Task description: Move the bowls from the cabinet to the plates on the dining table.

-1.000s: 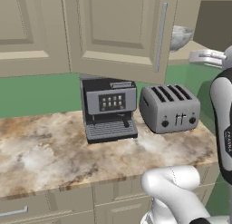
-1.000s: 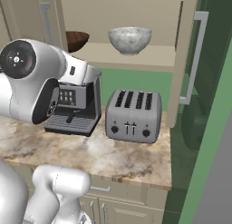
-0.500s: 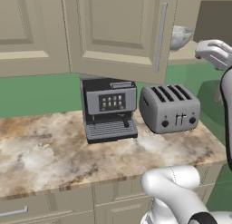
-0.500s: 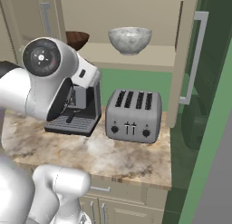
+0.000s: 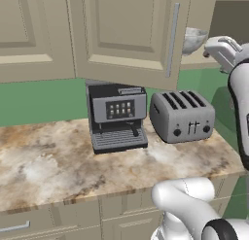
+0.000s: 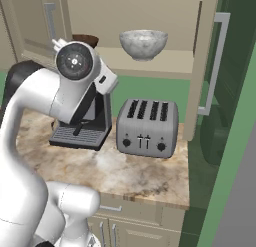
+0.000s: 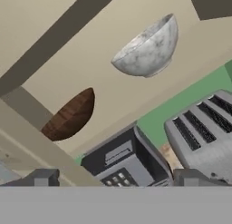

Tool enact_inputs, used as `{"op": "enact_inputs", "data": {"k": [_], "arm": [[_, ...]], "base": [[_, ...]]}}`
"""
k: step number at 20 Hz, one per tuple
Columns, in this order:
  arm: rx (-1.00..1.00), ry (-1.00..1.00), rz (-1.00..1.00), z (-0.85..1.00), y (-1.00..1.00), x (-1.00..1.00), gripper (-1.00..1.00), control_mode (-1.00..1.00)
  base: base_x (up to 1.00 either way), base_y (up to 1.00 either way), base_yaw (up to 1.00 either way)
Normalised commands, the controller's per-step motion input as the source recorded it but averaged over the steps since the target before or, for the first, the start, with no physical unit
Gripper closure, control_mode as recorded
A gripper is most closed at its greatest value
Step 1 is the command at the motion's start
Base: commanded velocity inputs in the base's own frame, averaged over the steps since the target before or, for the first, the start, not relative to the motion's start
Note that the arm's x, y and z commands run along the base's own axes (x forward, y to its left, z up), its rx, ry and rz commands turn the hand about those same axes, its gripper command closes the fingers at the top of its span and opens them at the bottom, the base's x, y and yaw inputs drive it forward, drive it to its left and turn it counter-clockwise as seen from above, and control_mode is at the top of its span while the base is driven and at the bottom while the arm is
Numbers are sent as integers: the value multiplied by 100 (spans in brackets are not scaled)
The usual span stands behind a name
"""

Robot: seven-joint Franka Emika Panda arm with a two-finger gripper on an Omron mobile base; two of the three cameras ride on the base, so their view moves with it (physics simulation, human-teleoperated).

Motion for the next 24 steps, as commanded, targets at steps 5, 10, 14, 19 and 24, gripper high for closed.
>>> {"op": "enact_inputs", "data": {"k": [5, 10, 14, 19, 24], "arm": [[8, 1, 0, -5, -4, 58, -100, -100], [14, 1, 1, -9, -3, 50, -100, -100], [15, 2, 5, -13, 0, 44, -100, -100], [12, 2, 7, -18, 11, 30, -100, -100], [5, 0, 8, -4, 32, 4, -100, -100]], "base": [[0, 0, 0], [0, 0, 0], [0, 0, 0], [0, 0, 0], [0, 0, 0]]}}
